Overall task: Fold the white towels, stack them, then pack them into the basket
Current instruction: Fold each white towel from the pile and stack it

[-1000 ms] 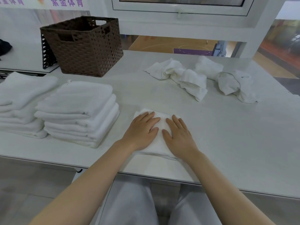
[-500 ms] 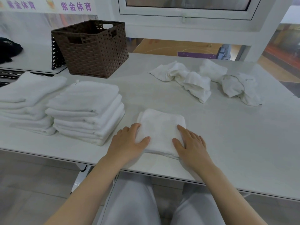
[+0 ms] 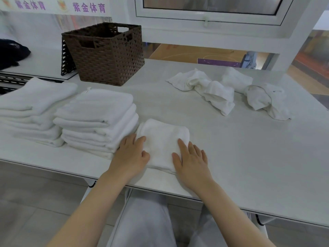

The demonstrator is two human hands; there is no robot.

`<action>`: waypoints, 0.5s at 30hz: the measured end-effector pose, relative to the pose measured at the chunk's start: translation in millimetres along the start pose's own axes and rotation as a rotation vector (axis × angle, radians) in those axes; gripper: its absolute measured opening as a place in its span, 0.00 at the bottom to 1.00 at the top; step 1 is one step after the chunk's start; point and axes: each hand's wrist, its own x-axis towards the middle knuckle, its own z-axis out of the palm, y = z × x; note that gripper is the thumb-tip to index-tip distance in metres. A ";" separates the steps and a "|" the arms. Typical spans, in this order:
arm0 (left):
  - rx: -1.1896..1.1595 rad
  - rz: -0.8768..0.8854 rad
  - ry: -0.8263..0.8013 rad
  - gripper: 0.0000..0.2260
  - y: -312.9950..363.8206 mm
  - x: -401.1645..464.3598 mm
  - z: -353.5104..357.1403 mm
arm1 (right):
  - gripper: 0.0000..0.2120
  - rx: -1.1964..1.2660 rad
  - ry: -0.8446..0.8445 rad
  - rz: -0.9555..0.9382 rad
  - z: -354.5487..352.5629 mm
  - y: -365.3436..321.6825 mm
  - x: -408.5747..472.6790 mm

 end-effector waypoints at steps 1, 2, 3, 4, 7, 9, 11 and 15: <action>0.019 0.013 0.005 0.23 -2.1 -0.3 0.7 | 0.40 -0.013 0.007 -0.005 2.7 -2.5 0.9; 0.043 0.029 0.016 0.22 -3.8 -0.7 1.9 | 0.41 -0.020 0.012 -0.010 5.1 -4.1 1.6; 0.067 0.048 0.031 0.23 -4.7 -0.9 3.2 | 0.41 -0.019 0.014 -0.012 6.2 -5.3 1.4; 0.081 0.067 0.044 0.23 -5.4 -0.6 4.6 | 0.40 -0.013 0.010 -0.014 6.0 -5.8 0.5; 0.107 0.098 0.063 0.22 -5.0 1.9 8.2 | 0.31 0.033 -0.007 -0.035 1.5 -0.6 -0.7; 0.126 0.093 0.070 0.21 -3.4 3.2 8.0 | 0.26 0.118 0.007 -0.066 -4.7 10.8 -0.6; 0.128 0.103 0.118 0.26 -0.2 4.2 5.5 | 0.23 0.278 0.026 -0.055 -12.2 28.1 0.1; 0.143 0.055 0.134 0.14 15.3 11.5 -0.8 | 0.23 0.339 0.049 0.027 -26.1 65.6 1.3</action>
